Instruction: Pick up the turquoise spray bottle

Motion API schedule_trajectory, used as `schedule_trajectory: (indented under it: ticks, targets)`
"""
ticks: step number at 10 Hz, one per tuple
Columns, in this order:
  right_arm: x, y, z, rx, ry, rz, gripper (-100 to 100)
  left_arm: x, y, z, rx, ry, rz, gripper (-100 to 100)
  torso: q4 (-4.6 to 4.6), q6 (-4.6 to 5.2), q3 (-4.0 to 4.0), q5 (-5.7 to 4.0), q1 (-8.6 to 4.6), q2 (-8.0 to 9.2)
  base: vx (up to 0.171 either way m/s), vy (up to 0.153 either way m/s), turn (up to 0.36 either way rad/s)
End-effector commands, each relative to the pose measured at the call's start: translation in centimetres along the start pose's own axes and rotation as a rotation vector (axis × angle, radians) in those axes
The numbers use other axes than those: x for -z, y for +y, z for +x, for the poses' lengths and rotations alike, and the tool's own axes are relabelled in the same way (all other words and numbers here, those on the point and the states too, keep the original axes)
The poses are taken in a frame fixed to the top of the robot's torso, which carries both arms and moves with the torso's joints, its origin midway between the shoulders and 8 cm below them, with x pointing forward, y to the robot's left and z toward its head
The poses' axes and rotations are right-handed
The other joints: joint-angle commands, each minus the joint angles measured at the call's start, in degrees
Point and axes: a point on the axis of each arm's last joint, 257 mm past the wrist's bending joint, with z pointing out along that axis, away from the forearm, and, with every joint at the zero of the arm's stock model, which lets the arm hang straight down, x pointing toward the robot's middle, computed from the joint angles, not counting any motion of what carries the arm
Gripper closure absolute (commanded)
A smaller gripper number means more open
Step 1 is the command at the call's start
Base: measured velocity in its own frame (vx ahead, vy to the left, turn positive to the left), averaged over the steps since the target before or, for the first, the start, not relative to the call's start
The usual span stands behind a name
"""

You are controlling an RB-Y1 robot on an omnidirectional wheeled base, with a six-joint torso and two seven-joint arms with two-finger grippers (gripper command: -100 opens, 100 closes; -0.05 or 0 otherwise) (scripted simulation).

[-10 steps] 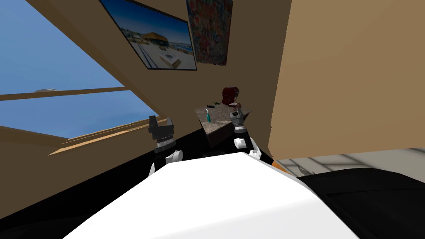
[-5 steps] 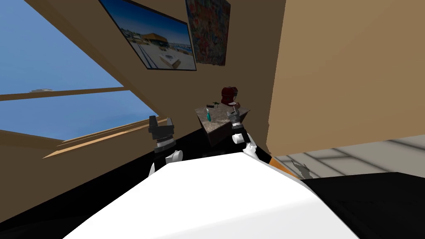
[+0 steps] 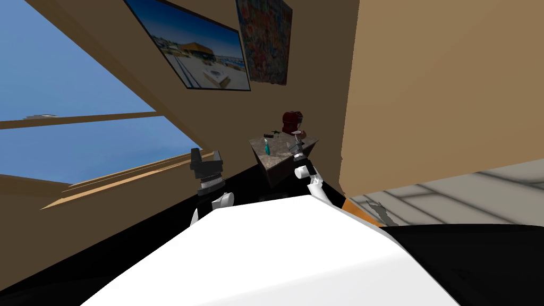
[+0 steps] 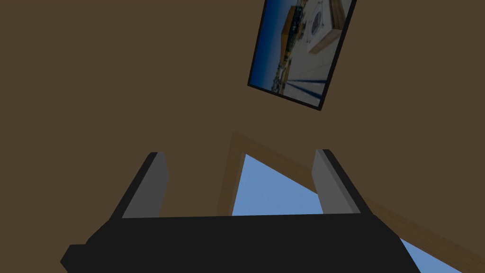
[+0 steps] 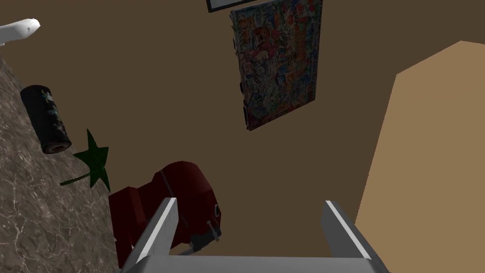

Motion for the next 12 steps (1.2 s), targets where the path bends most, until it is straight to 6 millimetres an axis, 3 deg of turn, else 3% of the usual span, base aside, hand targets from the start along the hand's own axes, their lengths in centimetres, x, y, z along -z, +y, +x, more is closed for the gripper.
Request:
schedule_trajectory:
  ticks: [1, 4, 6, 7, 11, 12]
  targets:
    - [-1.3, -1.5, 0.2, -0.075, -0.003, 0.042, -100, 0.0, 0.0, 0.0, 0.0, 0.0, 0.0, 0, 0.0, 0.0, 0.0, 0.0, 0.0, 0.0, -0.014, 0.036, -0.083]
    - [-2.1, -2.8, 0.2, -0.13, -0.008, 0.081, -100, 0.0, 0.0, 0.0, 0.0, 0.0, 0.0, 0, -0.01, 0.0, -0.03, 0.0, 0.02, -0.04, -0.005, 0.033, -0.038]
    - [-3.5, -5.1, 0.5, -0.228, -0.016, 0.148, -100, 0.0, 0.0, 0.0, 0.0, 0.0, 0.0, 0, -0.01, 0.0, -0.02, 0.0, 0.02, -0.04, -0.002, 0.036, -0.074]
    - [-3.4, -5.3, 0.5, -0.236, -0.018, 0.155, -100, 0.0, 0.0, 0.0, 0.0, 0.0, 0.0, 0, -0.02, 0.01, -0.04, 0.0, 0.02, -0.07, 0.005, 0.04, -0.038]
    - [-4.7, -9.4, 1.1, -0.398, -0.041, 0.283, -100, 0.0, 0.0, 0.0, 0.0, 0.0, 0.0, 0, -0.02, -0.01, -0.05, 0.01, 0.04, -0.09, 0.007, 0.045, -0.062]
    - [-4.7, -9.4, 1.1, -0.398, -0.041, 0.283, -100, 0.0, 0.0, 0.0, 0.0, 0.0, 0.0, 0, -0.03, 0.0, -0.07, 0.01, 0.05, -0.11, 0.011, 0.033, -0.034]
